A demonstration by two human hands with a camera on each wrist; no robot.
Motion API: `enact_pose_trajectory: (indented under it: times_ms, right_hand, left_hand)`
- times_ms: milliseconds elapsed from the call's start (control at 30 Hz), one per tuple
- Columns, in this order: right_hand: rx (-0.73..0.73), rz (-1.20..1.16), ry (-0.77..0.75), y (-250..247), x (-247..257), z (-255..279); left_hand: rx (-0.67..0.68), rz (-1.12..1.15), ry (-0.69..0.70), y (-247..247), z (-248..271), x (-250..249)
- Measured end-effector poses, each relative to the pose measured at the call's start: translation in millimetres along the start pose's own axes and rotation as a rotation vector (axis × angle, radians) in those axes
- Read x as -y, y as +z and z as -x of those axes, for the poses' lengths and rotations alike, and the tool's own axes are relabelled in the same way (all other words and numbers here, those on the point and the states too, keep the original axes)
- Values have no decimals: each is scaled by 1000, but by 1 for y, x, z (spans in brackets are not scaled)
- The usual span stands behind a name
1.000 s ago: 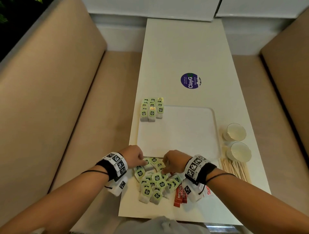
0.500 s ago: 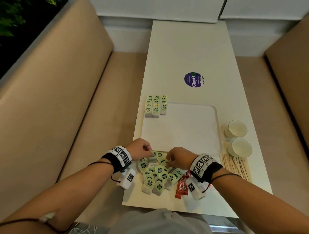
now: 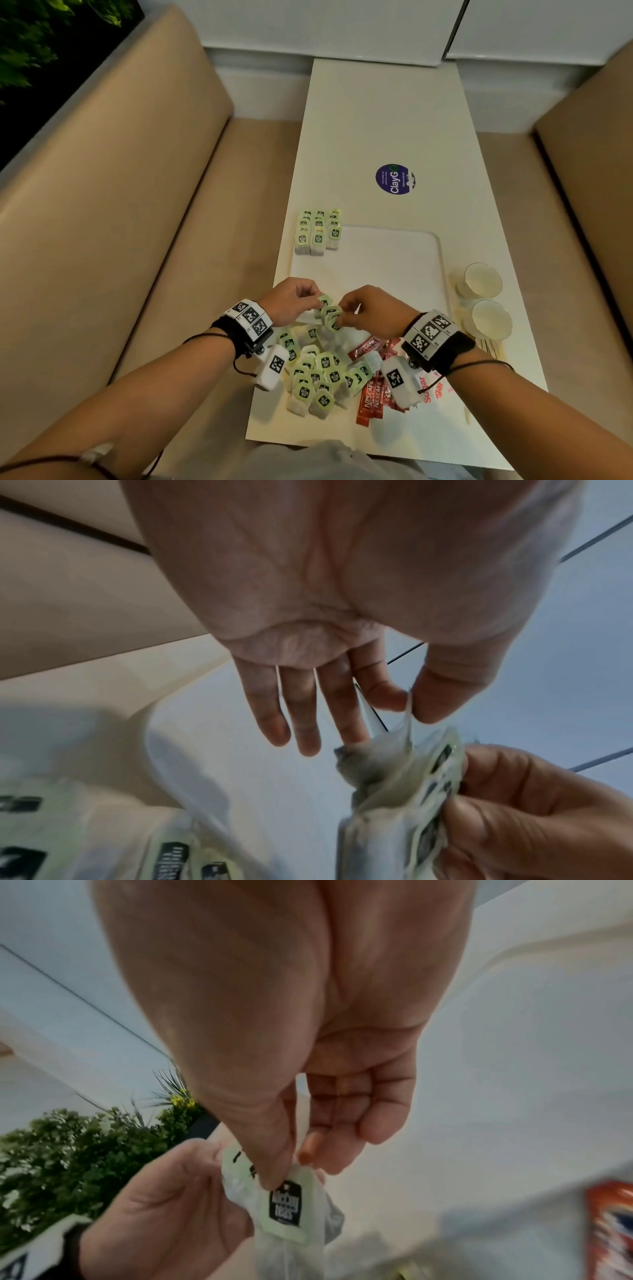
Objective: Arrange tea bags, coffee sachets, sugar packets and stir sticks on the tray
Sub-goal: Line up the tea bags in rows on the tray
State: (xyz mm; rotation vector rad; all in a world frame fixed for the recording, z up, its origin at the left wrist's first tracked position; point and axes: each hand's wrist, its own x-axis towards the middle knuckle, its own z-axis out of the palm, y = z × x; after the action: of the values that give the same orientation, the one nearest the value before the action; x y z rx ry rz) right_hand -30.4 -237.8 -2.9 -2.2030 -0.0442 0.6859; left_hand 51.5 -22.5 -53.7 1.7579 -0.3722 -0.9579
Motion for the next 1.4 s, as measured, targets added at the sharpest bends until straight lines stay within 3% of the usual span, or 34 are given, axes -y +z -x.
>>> enact_pose_trajectory:
  times_ms: [233, 333, 533, 967, 1233, 1400]
  right_hand:
    - [-118, -70, -63, -24, 17, -17]
    - [-151, -103, -58, -26, 17, -27]
    - [-179, -157, -42, -27, 15, -47]
    - [-218, -147, -4, -44, 1, -76]
    - [-187, -186, 103, -35, -23, -93]
    - [-230, -188, 95, -29, -26, -107]
  left_hand:
    - [76, 487, -128, 5, -6, -30]
    - [124, 588, -150, 3, -12, -35]
    - [84, 350, -59, -5, -17, -31]
    - [-69, 224, -122, -26, -40, -17]
    - [-244, 395, -130, -35, -70, -12]
    - [-233, 428, -159, -32, -82, -18]
